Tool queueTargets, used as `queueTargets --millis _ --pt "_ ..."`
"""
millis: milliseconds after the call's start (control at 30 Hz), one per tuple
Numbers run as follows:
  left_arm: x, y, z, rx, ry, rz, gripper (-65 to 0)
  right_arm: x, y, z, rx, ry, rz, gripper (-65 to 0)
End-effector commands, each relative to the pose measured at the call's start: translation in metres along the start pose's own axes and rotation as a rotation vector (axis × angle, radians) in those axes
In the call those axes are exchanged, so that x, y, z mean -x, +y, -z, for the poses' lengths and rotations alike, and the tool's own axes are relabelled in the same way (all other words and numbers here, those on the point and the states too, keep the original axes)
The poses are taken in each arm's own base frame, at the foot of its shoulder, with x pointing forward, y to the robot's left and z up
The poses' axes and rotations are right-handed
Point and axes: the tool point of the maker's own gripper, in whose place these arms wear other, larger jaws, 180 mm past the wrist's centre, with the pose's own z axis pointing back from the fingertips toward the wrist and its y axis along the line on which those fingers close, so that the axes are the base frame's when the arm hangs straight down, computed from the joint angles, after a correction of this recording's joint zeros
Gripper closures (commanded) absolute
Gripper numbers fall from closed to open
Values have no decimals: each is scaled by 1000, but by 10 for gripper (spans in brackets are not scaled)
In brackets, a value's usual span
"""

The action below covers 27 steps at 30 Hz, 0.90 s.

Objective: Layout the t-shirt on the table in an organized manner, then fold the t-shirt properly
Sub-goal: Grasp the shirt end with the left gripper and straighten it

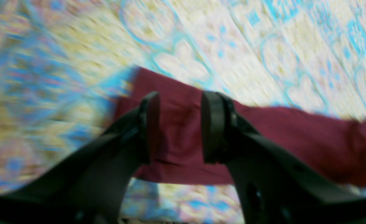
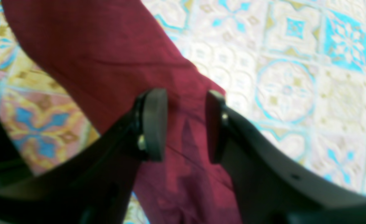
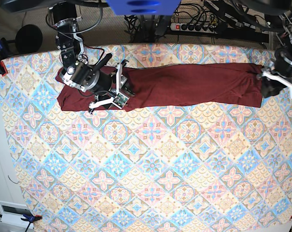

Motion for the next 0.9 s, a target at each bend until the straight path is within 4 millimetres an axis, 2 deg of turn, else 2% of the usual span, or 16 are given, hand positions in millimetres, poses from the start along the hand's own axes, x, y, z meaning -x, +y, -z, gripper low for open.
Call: queueTargets --millis 0,167,267,433,500,600,733,867 --pt "-4 8 0 -12 -5 2 -225 -14 -4 -4 10 -52 -6 -200" --pt "12 48 14 -48 111 -49 -226 -16 0 -2 -2 -56 -9 -200" --pt "19 58 34 -24 225 -88 -231 -18 6 0 -20 -59 -18 -200" --pt "23 70 46 15 323 -146 -347 -18 7 0 -21 -59 -19 -200" --pt "26 68 49 28 353 -131 -362 -18 7 0 -21 -59 -19 -200" --pt "27 50 63 67 407 -61 -365 -18 6 0 -21 -58 -20 -200" --pt "41 50 68 70 482 -37 -367 -18 6 0 -21 -58 -20 -200" --pt "45 40 75 92 504 -17 -368 -18 6 0 -20 -59 -20 -200"
